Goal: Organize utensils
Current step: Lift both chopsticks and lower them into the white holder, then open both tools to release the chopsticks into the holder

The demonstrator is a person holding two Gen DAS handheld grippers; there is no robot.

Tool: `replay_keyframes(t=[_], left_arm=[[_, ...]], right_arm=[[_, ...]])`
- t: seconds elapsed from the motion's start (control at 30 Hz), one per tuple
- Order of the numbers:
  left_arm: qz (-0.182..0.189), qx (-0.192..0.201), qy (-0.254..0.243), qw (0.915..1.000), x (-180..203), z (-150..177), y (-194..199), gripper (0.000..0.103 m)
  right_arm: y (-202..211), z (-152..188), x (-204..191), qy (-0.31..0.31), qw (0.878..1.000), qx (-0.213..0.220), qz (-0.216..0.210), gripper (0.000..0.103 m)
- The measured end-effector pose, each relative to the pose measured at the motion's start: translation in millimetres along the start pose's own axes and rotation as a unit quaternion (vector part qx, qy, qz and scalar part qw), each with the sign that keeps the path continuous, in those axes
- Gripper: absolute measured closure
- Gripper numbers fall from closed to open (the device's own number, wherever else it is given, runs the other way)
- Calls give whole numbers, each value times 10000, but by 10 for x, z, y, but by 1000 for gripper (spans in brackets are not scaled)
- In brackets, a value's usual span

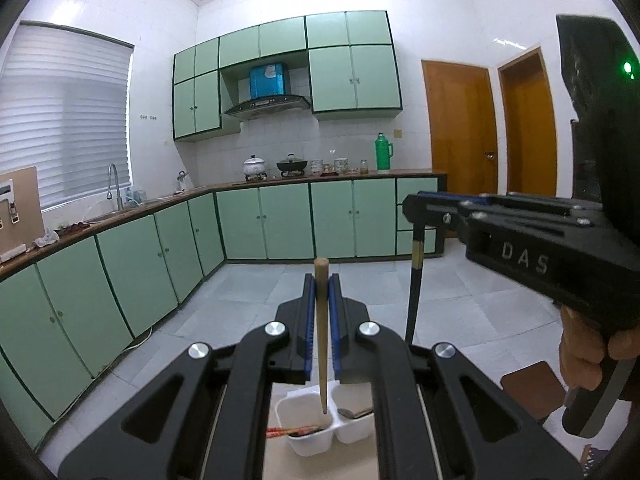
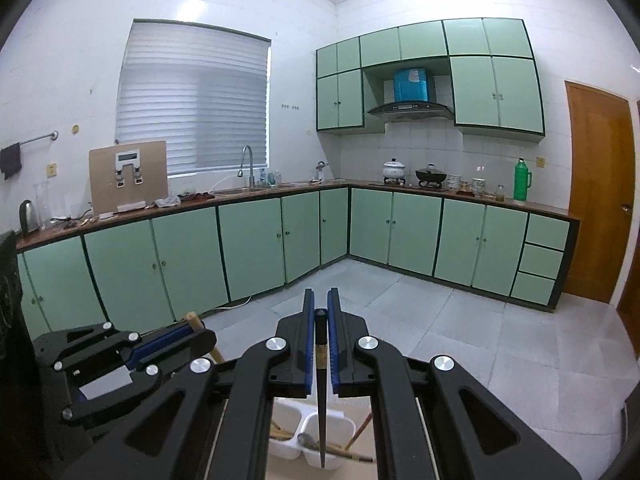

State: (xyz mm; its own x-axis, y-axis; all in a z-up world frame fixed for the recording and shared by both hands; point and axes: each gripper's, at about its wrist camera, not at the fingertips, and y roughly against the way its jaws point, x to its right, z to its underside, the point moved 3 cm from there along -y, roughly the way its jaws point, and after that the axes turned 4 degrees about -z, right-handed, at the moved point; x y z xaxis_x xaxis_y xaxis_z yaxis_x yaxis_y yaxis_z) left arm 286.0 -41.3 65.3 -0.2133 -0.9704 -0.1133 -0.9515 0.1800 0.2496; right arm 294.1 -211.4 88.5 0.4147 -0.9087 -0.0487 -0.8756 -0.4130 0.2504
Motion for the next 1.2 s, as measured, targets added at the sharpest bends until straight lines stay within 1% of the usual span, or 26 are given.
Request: replay_keyframes(t=[0.13,0.23,0.43,0.63,0.8,0.93,1.03,1.07,1.1,1.17,1.2], left_arm=[[-52,-109,28,9999,14,116,-167,97],[-75,-205,105,9997,-44,197,-327,97],[-70,-449,282,9986,-167,390,-631,97],[-54,-714,336,9969,-264,563,-886,97],[-32,-894,323,9955,-324,652,-1001,97],[-39,-954,331,9949,-370,678,-1042,95],[-56,-975,341,9946,-395,675,-1052,95],[-59,-978,348,9946,-400,674,-1050,92],[-67,-978,360,9945,-407,658,-1057,90],[-107,-963,386,9945,-412,638,-1048,76],[-118,-958,396,9945,-403,643,-1030,74]], right_arm=[[-202,26,105,-102,9999,39,81,97],[-369,100,168,-188,9998,7,101,97],[-681,359,254,-290,9992,-243,119,97],[-844,587,271,-207,9986,-473,104,97],[-959,707,286,-134,9974,-701,109,97],[-989,755,306,-120,9969,-757,148,96],[-980,757,332,-160,9967,-771,176,93],[-977,754,337,-164,9967,-770,192,89],[-962,758,343,-164,9967,-767,205,82],[-923,763,356,-172,9967,-750,245,71],[-900,765,362,-186,9968,-737,256,68]])
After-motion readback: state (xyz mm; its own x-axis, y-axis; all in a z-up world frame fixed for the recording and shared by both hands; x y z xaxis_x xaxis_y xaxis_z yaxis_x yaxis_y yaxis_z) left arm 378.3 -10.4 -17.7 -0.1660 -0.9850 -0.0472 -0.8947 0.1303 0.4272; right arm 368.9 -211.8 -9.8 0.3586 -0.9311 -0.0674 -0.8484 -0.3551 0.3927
